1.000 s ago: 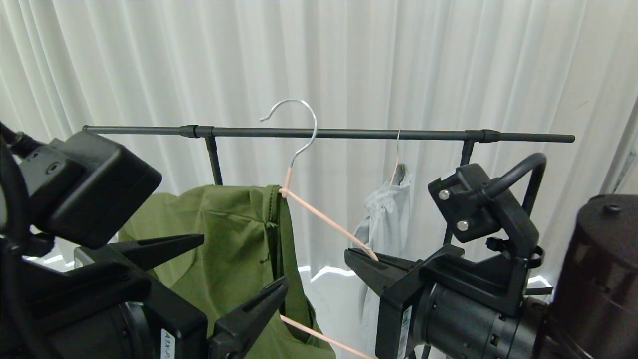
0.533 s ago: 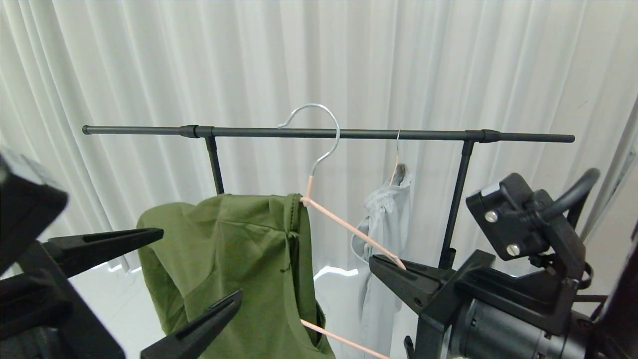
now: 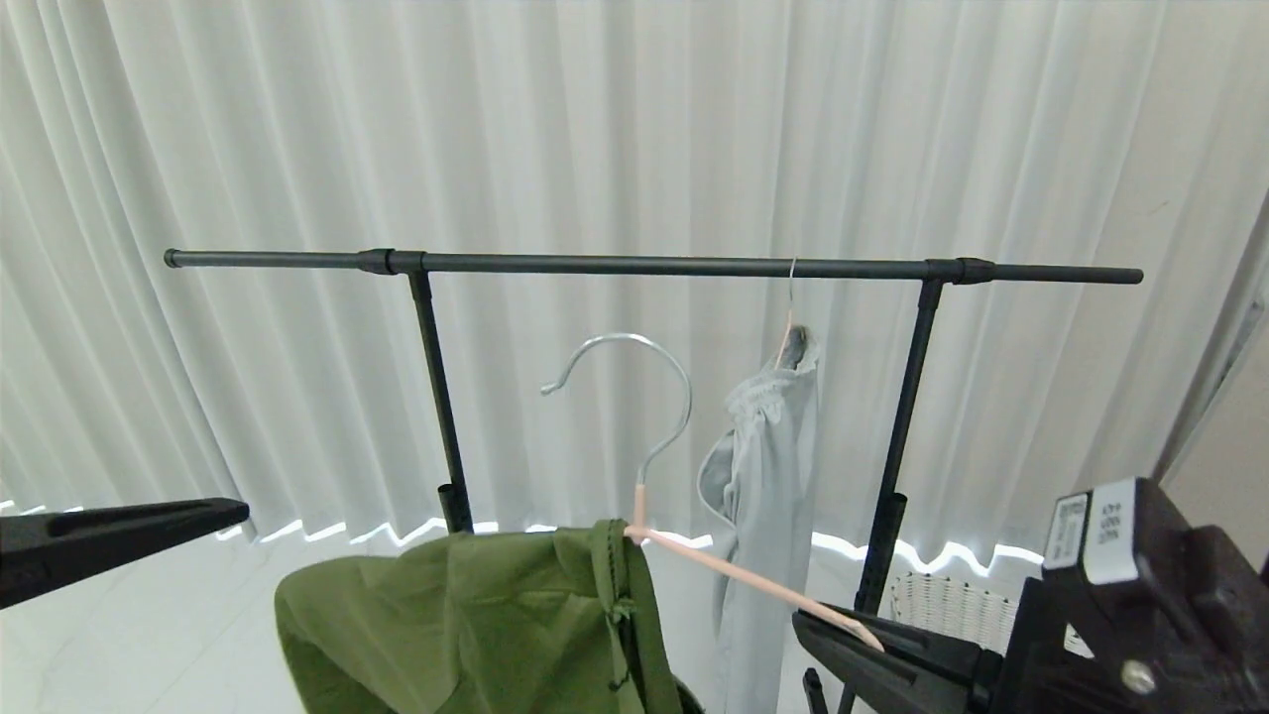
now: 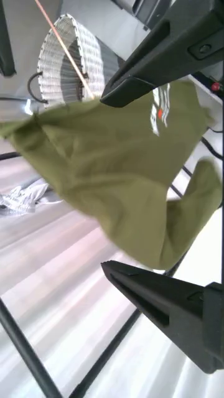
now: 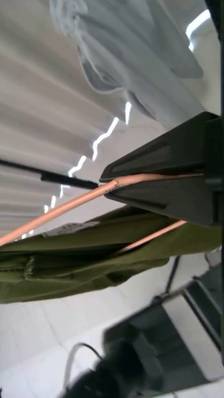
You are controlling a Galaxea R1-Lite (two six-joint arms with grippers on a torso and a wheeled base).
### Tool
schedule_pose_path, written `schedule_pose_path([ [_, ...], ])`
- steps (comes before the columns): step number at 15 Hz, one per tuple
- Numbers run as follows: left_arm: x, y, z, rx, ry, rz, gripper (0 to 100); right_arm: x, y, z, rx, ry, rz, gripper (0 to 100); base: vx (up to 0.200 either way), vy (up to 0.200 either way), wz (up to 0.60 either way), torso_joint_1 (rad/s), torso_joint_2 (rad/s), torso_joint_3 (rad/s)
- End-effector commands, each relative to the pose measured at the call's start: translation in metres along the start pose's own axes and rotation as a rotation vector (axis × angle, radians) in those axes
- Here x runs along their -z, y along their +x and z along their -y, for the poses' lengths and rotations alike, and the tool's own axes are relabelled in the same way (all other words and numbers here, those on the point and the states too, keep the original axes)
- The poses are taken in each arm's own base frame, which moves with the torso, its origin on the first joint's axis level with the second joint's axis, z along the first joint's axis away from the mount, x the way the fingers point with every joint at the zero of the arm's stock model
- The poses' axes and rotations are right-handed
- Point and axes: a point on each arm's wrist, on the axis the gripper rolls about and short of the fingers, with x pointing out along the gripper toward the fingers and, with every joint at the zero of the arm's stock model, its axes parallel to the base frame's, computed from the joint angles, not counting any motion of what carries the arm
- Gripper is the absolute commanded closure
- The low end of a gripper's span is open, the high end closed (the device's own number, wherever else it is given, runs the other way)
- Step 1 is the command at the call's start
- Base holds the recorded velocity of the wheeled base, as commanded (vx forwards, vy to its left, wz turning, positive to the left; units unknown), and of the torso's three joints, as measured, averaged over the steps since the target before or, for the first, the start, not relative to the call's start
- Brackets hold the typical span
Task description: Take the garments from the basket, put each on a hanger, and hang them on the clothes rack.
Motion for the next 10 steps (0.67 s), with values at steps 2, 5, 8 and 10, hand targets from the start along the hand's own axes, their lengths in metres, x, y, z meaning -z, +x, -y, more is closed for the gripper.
schedule_pose_path([
  [2, 0.015, 0.005, 0.008, 0.143, 0.042, -0.027, 0, 0.012, -0.015, -0.011, -0.082, -0.057, -0.024, 100, 0.000, 0.000, 0.00, 0.000, 0.00, 0.000],
  [5, 0.023, 0.014, 0.016, 0.270, 0.052, -0.065, 0, 0.021, -0.021, -0.021, -0.142, -0.114, -0.047, 100, 0.000, 0.000, 0.00, 0.000, 0.00, 0.000],
  [8, 0.030, 0.024, 0.024, 0.391, 0.049, -0.095, 0, 0.022, -0.024, -0.027, -0.177, -0.138, -0.050, 100, 0.000, 0.000, 0.00, 0.000, 0.00, 0.000],
  [10, 0.043, 0.032, 0.030, 0.442, 0.051, -0.143, 0, 0.022, -0.025, -0.028, -0.186, -0.140, -0.048, 100, 0.000, 0.000, 0.00, 0.000, 0.00, 0.000],
])
